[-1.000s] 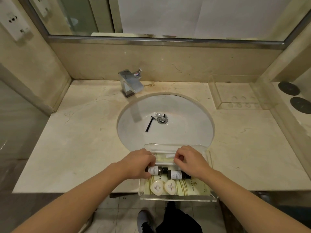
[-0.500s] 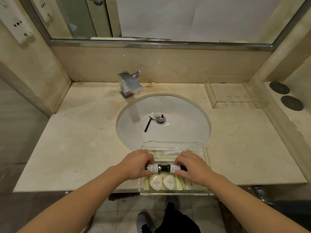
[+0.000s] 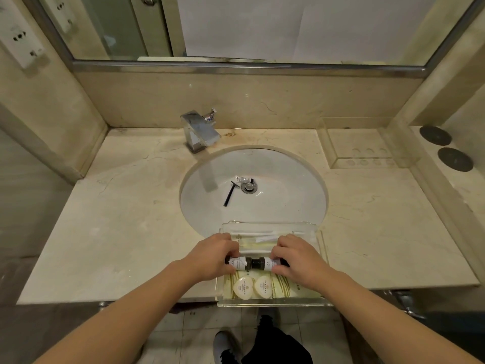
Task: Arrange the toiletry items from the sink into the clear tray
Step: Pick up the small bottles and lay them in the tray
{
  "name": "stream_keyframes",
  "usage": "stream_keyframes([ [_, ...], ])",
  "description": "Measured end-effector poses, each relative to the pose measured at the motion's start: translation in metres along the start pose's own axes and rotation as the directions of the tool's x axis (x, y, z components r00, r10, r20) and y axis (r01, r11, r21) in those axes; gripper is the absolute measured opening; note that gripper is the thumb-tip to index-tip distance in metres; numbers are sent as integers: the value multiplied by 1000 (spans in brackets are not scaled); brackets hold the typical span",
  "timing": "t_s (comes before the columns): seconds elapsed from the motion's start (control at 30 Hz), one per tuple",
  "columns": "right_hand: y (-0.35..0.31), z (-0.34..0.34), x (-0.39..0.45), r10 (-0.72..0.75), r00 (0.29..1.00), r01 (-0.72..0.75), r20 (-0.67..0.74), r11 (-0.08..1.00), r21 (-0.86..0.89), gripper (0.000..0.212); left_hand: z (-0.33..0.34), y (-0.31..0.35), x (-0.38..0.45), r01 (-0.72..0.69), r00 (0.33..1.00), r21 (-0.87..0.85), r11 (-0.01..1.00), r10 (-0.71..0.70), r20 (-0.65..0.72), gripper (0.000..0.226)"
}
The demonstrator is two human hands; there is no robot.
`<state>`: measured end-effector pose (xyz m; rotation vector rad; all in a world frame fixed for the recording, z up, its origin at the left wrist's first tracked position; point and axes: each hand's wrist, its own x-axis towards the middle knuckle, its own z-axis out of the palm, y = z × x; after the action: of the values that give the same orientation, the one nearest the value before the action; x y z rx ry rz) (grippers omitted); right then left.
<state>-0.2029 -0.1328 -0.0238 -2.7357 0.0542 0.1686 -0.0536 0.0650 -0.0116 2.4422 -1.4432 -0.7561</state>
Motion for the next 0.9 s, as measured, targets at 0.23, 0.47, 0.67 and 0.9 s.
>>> stream_keyframes([
  [0.23,-1,3,-3,4,1000,-4,5,1000,-5,19,2,0,-1,-16,1000,16,1000,16,-12,27],
  [0.47,-5,3,-3,70,997,-71,20,997,34,30,2,0,-4,-9,1000,-15,1000,8,-15,29],
  [0.67,-3,4,-4,68,997,-70,36,996,51,31,2,-1,-4,-20,1000,-24,1000,20,-7,27],
  [0.9,0,5,-4,23,999,-25,26,998,65,27,4,-2,-3,-43,999,-6,999,43,6,29],
])
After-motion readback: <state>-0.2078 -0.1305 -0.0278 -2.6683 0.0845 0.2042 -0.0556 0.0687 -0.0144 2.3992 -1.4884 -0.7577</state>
